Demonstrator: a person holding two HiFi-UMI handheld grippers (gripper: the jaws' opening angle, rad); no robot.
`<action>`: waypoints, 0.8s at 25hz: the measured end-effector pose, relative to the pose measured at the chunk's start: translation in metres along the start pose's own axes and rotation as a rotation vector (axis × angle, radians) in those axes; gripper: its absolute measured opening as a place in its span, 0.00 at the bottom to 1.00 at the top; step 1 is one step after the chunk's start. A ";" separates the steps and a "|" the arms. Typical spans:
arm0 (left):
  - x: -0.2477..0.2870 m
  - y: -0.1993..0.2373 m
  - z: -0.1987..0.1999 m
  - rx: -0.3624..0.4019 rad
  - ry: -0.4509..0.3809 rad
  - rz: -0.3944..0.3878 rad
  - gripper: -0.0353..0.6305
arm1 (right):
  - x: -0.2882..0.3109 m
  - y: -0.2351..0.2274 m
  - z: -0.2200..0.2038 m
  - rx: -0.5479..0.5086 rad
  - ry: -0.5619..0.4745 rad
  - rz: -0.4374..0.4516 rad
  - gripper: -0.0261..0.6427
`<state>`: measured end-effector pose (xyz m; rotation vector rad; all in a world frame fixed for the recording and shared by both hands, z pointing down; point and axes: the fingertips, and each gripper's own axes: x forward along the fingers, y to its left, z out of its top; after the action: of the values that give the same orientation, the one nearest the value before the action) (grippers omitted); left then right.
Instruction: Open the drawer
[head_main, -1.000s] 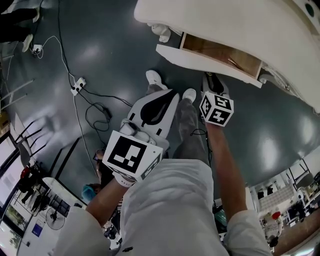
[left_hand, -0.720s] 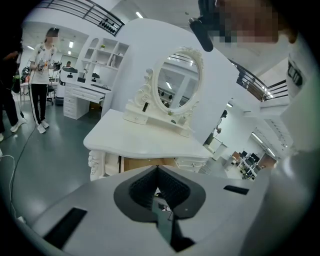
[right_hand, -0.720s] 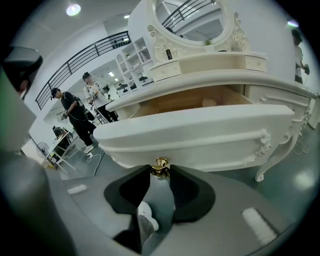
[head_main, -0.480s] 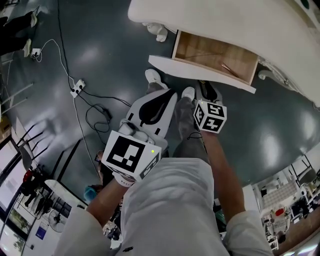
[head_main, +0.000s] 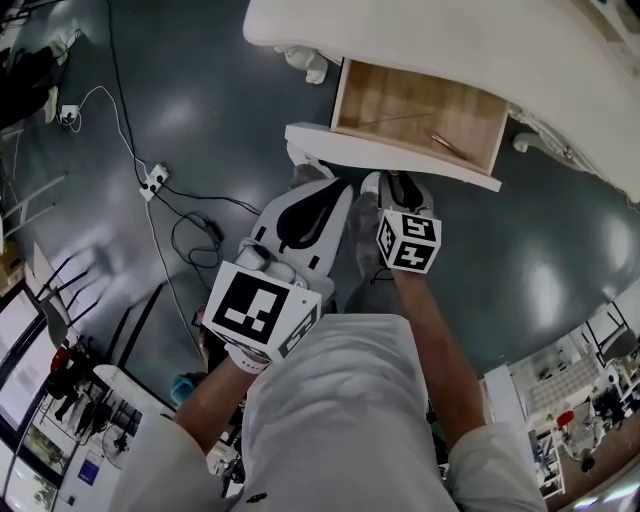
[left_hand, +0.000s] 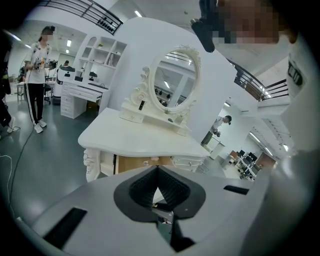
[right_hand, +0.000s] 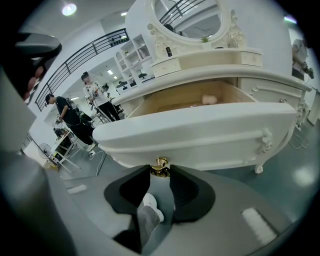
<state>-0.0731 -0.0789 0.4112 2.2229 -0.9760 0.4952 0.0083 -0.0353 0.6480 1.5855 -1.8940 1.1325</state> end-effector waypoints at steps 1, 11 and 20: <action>0.001 0.000 -0.001 0.000 0.002 -0.001 0.07 | -0.001 0.000 -0.002 0.001 -0.001 -0.003 0.24; 0.000 -0.012 -0.009 0.000 0.004 -0.011 0.07 | -0.014 0.005 -0.022 -0.004 0.014 0.001 0.24; -0.006 -0.018 -0.010 0.005 0.000 -0.003 0.07 | -0.014 0.006 -0.022 0.034 0.031 0.022 0.24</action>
<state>-0.0647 -0.0599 0.4071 2.2288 -0.9731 0.4968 0.0027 -0.0093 0.6486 1.5593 -1.8861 1.1985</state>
